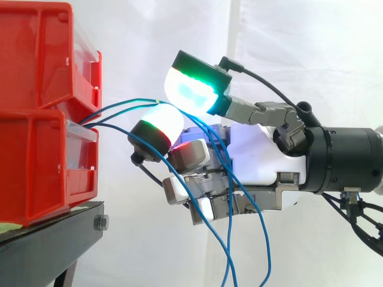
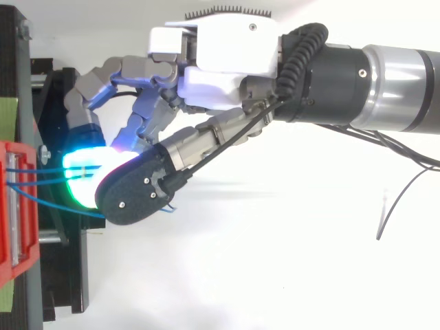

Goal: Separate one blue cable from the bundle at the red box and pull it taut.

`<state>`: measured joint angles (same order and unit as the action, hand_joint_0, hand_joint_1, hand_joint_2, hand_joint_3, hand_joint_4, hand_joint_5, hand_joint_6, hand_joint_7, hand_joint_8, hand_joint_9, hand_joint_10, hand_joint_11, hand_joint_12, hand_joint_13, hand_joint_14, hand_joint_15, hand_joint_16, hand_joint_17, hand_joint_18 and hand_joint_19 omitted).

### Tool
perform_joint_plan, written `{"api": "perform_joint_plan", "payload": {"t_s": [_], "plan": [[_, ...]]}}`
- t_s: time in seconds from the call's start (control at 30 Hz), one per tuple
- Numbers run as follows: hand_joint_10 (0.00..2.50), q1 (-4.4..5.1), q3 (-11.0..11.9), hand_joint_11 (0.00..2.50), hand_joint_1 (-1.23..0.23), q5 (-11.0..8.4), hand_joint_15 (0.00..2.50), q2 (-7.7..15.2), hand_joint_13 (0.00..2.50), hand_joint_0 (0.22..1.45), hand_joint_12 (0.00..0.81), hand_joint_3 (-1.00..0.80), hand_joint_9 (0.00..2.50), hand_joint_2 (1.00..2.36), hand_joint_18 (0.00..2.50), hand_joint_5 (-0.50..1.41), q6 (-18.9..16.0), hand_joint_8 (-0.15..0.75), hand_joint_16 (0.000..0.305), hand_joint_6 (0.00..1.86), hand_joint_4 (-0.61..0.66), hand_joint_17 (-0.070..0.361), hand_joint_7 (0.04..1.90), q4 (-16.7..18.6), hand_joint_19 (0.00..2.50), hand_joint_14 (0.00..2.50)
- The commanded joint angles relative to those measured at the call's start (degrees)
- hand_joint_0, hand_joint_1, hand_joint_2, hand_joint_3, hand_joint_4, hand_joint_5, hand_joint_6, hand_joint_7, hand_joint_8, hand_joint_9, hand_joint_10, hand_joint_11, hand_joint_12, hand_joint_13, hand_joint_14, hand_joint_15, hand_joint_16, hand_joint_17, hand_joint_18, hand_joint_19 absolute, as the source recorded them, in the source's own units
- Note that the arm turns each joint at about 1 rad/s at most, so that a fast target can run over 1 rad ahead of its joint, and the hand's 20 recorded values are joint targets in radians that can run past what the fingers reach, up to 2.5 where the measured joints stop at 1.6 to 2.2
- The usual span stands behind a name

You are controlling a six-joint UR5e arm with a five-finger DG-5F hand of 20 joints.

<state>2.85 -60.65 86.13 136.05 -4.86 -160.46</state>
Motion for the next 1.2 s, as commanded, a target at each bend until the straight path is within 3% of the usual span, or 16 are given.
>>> {"api": "perform_joint_plan", "payload": {"t_s": [0.0,0.13,0.27,0.47,0.57,0.67,0.77,1.0,1.17], "plan": [[0.02,0.05,0.0,1.21,-0.90,0.00,0.65,0.0,0.90,0.71,0.414,-0.42,0.99,1.01,0.89,-0.17,0.0,0.308,0.048,0.86,0.05,0.107,1.15,0.2,0.75,0.02],[0.02,-0.03,0.0,1.19,-0.90,0.00,0.64,0.0,0.89,0.71,0.410,-0.50,0.97,1.00,0.88,-0.18,0.0,0.306,0.048,0.87,0.10,0.107,1.14,0.0,0.73,0.02],[0.02,0.05,0.0,1.20,-0.82,0.00,0.64,0.0,0.90,0.58,0.410,-0.50,1.01,1.00,0.89,-0.17,0.0,0.310,0.048,0.87,0.10,0.107,1.12,0.0,0.75,0.02],[0.02,-0.03,0.0,1.21,-0.66,0.00,0.64,0.0,0.93,0.49,0.429,-0.50,1.04,1.00,0.95,-0.17,0.0,0.336,0.053,0.86,0.11,0.118,1.09,0.1,0.74,0.02],[0.02,-0.03,0.0,1.21,-0.60,0.00,0.63,0.0,0.93,0.49,0.431,-0.50,1.04,1.00,0.95,-0.16,0.0,0.334,0.053,0.86,0.10,0.119,1.06,0.1,0.74,0.02],[0.02,-0.03,0.0,1.21,-0.54,0.00,0.64,0.0,0.91,0.58,0.403,-0.50,1.03,1.00,0.91,-0.16,0.0,0.310,0.047,0.85,0.08,0.106,1.11,0.2,0.78,0.02],[0.02,-0.12,0.0,1.20,-0.58,0.00,0.63,0.0,0.92,0.63,0.397,-0.50,1.04,1.00,0.91,-0.15,0.0,0.304,0.047,0.85,0.06,0.105,1.13,0.2,0.78,0.02],[0.02,-0.12,0.1,1.21,-0.75,0.00,0.64,0.0,0.91,0.61,0.404,-0.20,1.03,1.02,0.92,-0.15,0.0,0.310,0.047,0.86,0.05,0.107,1.19,0.0,0.78,0.02],[0.02,-0.12,0.1,1.20,-0.82,0.00,0.64,0.0,0.90,0.62,0.409,-0.15,0.99,1.02,0.91,-0.17,0.0,0.307,0.048,0.87,0.02,0.109,1.17,0.1,0.78,0.02]]}}
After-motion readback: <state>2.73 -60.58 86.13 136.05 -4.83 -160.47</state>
